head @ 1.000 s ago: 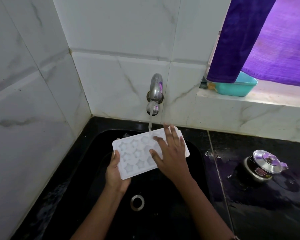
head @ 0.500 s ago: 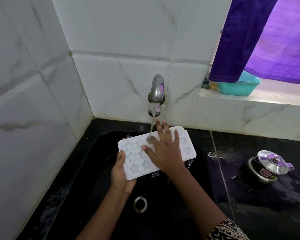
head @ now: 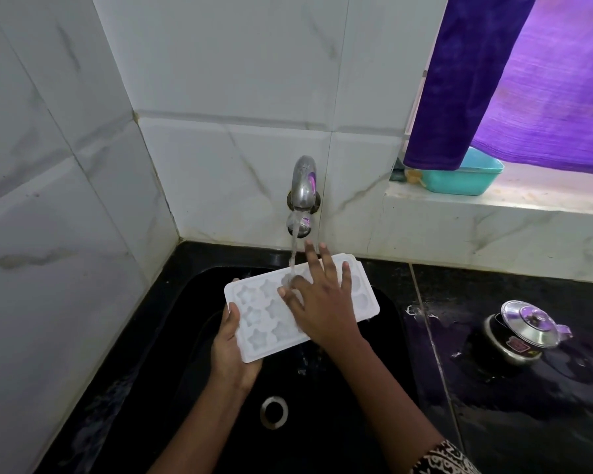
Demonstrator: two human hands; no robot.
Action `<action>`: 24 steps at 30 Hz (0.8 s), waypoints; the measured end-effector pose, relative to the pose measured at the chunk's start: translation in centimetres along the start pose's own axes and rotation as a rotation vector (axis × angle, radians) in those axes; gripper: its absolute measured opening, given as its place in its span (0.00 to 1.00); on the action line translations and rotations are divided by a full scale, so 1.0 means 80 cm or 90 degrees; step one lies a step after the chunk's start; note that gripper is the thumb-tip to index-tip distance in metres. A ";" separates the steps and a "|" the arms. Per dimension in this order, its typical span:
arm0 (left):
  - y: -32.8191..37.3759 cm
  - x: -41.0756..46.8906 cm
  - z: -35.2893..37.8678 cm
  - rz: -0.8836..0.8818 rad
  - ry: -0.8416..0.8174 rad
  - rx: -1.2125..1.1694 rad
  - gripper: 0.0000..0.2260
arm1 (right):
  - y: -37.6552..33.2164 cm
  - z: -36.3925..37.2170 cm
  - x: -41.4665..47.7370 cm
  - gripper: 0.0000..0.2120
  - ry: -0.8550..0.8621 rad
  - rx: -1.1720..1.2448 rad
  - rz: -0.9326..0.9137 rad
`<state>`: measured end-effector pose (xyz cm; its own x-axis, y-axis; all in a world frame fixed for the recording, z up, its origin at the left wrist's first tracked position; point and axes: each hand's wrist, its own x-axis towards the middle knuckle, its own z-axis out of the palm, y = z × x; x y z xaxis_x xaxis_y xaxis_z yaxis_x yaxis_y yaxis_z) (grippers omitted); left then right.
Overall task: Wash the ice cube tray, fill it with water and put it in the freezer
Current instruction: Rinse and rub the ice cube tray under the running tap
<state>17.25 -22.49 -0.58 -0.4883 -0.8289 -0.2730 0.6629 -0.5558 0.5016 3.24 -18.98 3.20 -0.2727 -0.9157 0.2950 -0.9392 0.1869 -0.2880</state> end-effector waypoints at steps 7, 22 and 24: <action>0.006 -0.001 0.007 0.030 -0.033 -0.027 0.22 | 0.000 -0.010 0.001 0.21 -0.006 -0.005 0.008; 0.006 -0.010 0.018 0.001 -0.026 0.011 0.28 | 0.003 -0.013 -0.005 0.21 -0.020 -0.002 -0.021; 0.003 -0.011 0.017 -0.011 -0.018 0.012 0.29 | 0.005 -0.016 -0.001 0.20 0.005 -0.006 -0.005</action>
<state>17.06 -21.82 0.88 -0.5164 -0.8165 -0.2584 0.6434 -0.5690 0.5121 2.63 -18.34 4.26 -0.2676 -0.9141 0.3047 -0.9431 0.1838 -0.2769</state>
